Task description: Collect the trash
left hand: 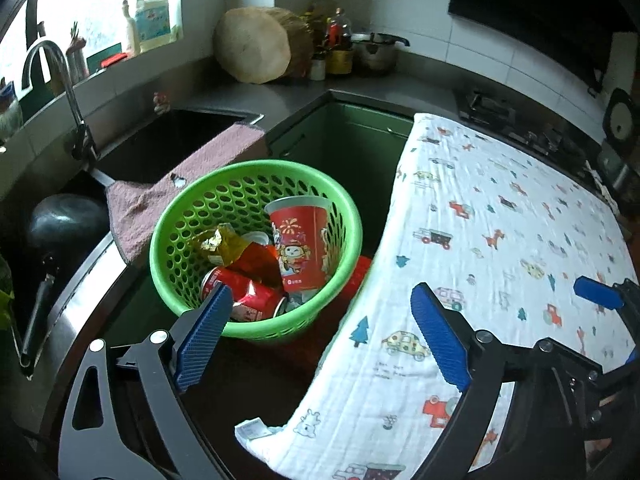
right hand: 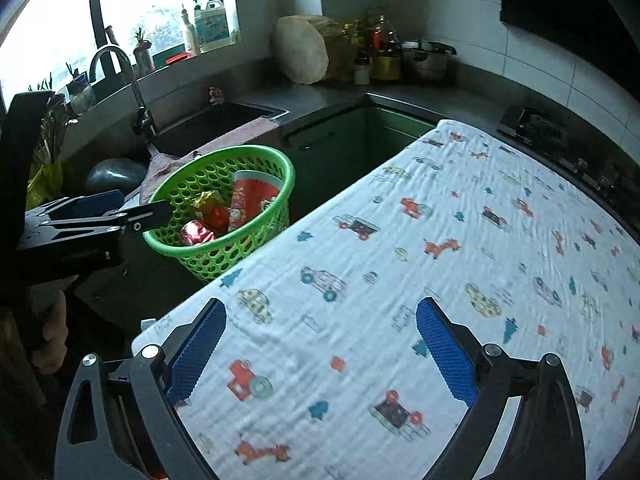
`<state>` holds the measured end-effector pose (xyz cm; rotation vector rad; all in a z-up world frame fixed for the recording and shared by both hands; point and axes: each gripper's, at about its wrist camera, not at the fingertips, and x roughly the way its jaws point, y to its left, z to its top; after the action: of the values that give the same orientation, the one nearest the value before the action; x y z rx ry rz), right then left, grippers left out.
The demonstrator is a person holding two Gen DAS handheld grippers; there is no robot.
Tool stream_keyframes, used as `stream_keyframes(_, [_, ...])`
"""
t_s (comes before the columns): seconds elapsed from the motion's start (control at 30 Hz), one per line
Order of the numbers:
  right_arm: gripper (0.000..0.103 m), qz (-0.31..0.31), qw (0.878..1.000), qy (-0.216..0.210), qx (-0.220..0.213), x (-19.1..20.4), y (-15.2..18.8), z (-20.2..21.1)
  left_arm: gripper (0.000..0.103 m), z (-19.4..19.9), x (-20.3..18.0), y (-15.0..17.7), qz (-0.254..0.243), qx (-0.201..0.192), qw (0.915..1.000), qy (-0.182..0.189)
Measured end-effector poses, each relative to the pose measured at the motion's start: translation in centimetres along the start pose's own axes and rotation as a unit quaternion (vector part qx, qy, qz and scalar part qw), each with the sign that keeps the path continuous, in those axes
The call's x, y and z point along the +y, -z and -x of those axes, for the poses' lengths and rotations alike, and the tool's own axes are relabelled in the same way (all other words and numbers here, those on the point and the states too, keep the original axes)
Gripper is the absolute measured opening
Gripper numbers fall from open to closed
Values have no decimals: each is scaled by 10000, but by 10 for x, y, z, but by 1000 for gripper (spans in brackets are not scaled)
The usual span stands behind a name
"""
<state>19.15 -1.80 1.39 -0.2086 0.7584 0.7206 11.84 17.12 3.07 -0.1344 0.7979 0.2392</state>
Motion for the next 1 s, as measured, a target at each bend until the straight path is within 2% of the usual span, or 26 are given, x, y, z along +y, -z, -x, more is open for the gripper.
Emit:
stream_keyframes(0.53, [94,-334,9991,155,-201,-18,35,27,95,24,-24,26,-456,-361,9980,-235])
stream_keyframes(0.63, [94,-388,9987,232,-238,-18,38,29,96,29,-25,29,-453,-413,9979,-189])
stream_keyframes(0.9, [94,-584,9973,265,-351,-20,46,36,98,41,-29,38,-496,-634,9961,-374])
stream_keyframes(1.0, [94,-638,9966,333,-396,-21,49,39,98,43,-29,40,-438,-639,9965,-317])
